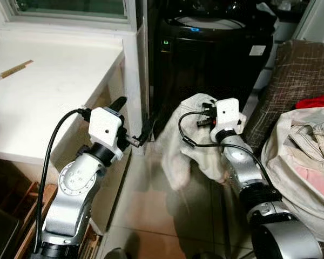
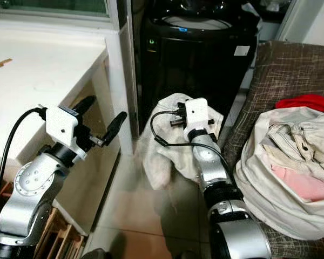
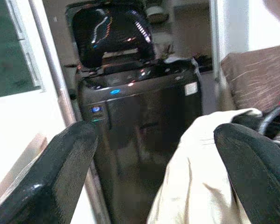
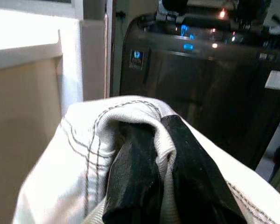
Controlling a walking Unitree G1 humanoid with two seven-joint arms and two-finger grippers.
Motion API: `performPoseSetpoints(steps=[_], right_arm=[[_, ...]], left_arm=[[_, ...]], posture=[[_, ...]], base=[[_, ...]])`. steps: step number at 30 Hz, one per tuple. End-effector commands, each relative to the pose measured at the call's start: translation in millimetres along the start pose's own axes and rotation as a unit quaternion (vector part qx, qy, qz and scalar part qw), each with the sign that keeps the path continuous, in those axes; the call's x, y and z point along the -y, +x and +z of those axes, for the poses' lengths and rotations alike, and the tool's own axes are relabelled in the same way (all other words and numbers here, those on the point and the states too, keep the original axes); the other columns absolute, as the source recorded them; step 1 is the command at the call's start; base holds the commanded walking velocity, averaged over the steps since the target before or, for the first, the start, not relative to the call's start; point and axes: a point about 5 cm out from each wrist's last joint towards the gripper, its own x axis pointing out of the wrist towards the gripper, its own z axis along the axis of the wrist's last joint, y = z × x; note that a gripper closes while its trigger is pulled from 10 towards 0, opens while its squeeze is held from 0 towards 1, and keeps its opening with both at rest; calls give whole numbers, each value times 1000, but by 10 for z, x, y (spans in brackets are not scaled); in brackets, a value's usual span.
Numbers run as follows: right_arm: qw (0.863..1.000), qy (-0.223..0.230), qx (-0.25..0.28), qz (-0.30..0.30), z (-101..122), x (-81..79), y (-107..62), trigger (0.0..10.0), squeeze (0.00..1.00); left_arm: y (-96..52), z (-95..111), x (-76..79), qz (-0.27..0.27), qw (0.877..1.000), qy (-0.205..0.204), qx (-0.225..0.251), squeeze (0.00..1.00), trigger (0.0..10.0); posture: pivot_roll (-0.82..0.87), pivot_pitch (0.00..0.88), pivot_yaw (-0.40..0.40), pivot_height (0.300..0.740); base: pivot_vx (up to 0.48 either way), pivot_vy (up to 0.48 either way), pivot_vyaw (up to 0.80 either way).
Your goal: Clothes washing
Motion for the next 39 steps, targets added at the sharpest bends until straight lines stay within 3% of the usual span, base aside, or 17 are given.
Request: performPoseSetpoints(steps=[1, 14, 17, 19, 23, 25, 27, 29, 32, 39], right_arm=[[1000, -4, 29, -1, 144, 28, 35, 10000, 0], [999, -39, 34, 13, 242, 76, 80, 10000, 0], [998, -40, 37, 11, 272, 92, 104, 10000, 0], [998, -52, 46, 1, 354, 166, 146, 10000, 0], [997, -54, 55, -5, 426, 205, 168, 10000, 0], [995, -58, 75, -9, 538, 232, 195, 10000, 0], [990, -69, 119, -19, 802, 299, 243, 10000, 0], [990, -69, 119, -19, 802, 299, 243, 10000, 0], [985, -72, 154, -29, 983, 345, 258, 10000, 0], [987, -65, 147, -24, 919, 261, 286, 10000, 0]], left_arm=[[11, -30, 9, 7, 1000, -1, -9, 0, 10000], [92, -54, 157, 43, 999, 16, -10, 0, 10000], [147, -42, 180, 38, 999, 13, -3, 0, 10000], [280, -4, 254, 28, 1000, 6, 6, 0, 10000], [333, 33, 242, 44, 999, 3, 14, 0, 10000], [374, 68, 220, 57, 998, 0, 21, 0, 10000], [462, 134, 208, 58, 998, 7, 33, 0, 10000], [462, 134, 208, 58, 998, 7, 33, 0, 10000], [537, 157, 182, 54, 998, 22, 36, 0, 10000], [549, 160, 71, 72, 997, 27, 32, 0, 10000]], posture=[[52, 25, 1, 740], [42, 25, -59, 736], [32, 17, -53, 736], [13, 3, -39, 736], [-1, 8, -33, 736], [-23, 15, -24, 736], [-52, 18, -23, 736], [-52, 18, -23, 736], [-36, 8, -18, 736], [5, 0, -34, 736]], base=[[0, 0, -619], [0, 0, -227], [0, 0, 0], [0, 0, 0], [325, 0, 0], [461, 0, 0], [459, 0, 0], [461, 0, 0], [459, 0, 0], [461, 0, 0]])
